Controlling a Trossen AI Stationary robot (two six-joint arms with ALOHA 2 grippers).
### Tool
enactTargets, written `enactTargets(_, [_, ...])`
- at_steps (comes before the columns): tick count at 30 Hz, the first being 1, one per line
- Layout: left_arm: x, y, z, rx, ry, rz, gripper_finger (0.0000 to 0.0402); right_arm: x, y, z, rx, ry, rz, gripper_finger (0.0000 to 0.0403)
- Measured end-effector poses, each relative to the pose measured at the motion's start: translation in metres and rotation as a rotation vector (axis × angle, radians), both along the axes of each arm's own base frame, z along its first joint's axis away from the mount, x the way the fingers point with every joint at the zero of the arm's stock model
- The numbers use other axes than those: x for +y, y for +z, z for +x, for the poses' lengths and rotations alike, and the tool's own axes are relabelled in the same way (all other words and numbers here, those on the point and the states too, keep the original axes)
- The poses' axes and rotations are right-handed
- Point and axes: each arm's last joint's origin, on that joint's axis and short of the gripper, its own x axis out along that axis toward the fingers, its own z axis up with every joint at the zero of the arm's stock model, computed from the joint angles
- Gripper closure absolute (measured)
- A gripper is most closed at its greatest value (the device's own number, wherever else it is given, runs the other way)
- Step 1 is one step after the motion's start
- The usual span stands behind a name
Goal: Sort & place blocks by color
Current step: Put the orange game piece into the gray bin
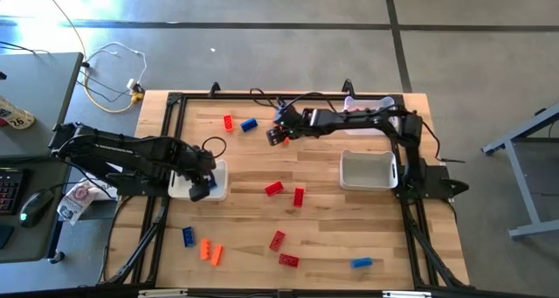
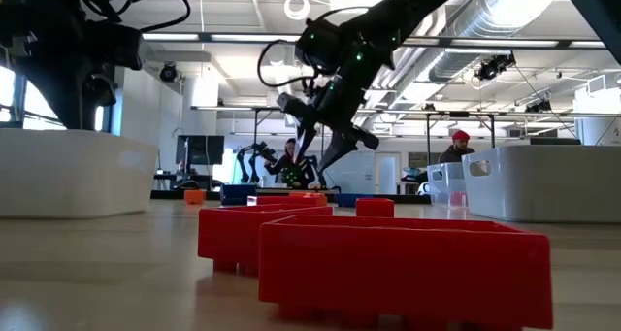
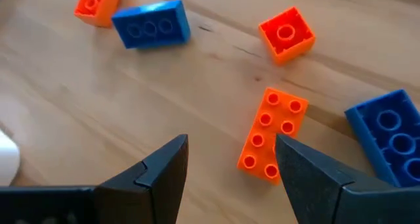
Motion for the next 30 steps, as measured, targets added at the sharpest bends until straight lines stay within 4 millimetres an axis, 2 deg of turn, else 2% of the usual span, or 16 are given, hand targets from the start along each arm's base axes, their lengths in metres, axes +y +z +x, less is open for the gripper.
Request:
enactTargets(11, [0.001,0.040,0.012,-0.137,-0.009,0.042,0.0201,-0.002,-0.019,0.002,0.046,-0.063,-0.003,0.0187])
enactTargets(16, [0.004,0.055,0.015,-0.192,0.032,0.126,0.0201,-0.003,-0.032,0.004,0.070,-0.064,0.004,0.0187])
enactTargets(26, [0.005,0.059,0.019,-0.240,0.031,0.177,0.0202,-0.009,-0.056,0.006,0.112,-0.100,0.016,0.0187])
enactTargets(30, [0.005,0.059,0.019,-0.239,0.031,0.178,0.0202,-0.009,-0.059,0.006,0.124,-0.102,0.016,0.0187])
